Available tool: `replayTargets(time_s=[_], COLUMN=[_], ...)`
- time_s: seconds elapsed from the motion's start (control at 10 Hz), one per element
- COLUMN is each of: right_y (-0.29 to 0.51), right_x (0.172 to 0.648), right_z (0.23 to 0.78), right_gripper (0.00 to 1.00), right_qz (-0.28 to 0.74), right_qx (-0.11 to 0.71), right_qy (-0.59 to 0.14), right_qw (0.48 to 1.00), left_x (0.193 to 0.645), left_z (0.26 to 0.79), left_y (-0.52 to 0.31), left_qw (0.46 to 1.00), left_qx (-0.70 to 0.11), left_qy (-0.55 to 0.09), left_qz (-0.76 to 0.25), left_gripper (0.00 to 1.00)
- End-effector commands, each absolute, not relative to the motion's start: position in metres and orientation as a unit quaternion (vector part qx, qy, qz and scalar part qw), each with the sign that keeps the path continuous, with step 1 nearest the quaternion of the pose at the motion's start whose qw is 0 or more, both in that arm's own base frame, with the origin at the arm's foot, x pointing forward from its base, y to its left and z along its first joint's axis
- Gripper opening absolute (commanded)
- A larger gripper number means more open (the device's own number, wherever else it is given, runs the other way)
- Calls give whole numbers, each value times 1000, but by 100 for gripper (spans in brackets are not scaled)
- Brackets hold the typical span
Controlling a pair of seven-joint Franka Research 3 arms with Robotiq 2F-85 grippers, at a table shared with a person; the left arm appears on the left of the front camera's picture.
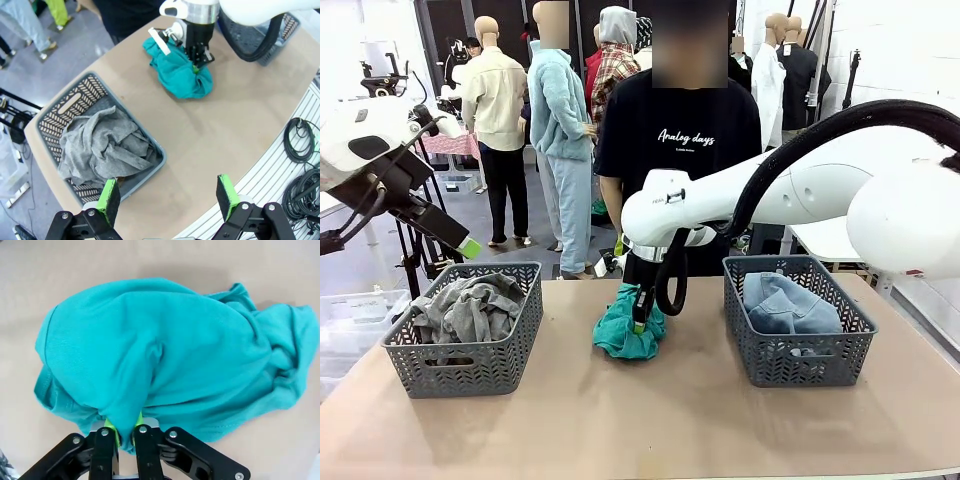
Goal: Sort the tops and bottoms.
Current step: Lift clothes from the center of the table with your right hand.
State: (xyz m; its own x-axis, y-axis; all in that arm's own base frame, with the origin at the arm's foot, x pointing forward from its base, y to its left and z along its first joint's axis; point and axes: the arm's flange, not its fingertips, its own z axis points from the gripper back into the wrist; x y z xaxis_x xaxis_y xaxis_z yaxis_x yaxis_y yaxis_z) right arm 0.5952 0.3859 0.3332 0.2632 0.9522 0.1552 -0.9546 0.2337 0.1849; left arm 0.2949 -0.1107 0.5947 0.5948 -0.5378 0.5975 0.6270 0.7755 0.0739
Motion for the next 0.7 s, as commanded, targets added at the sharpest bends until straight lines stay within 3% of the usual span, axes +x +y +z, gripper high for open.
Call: replayTargets(time_s=[0.0,0.3,0.6], right_y=[374,354,344], right_x=[588,581,567], right_z=[393,502,566], right_gripper=[0,0,0], right_qz=[587,571,574], right_qx=[124,79,51], right_qy=[-53,-143,-196], right_qw=[798,805,793], left_x=[295,295,295], left_z=[595,595,595], left_y=[-109,-109,-109], left_qw=[889,889,889], left_qx=[-78,-78,-78], left_qy=[-310,-310,-310], left_qz=[-327,-327,-327], left_gripper=[100,100,100])
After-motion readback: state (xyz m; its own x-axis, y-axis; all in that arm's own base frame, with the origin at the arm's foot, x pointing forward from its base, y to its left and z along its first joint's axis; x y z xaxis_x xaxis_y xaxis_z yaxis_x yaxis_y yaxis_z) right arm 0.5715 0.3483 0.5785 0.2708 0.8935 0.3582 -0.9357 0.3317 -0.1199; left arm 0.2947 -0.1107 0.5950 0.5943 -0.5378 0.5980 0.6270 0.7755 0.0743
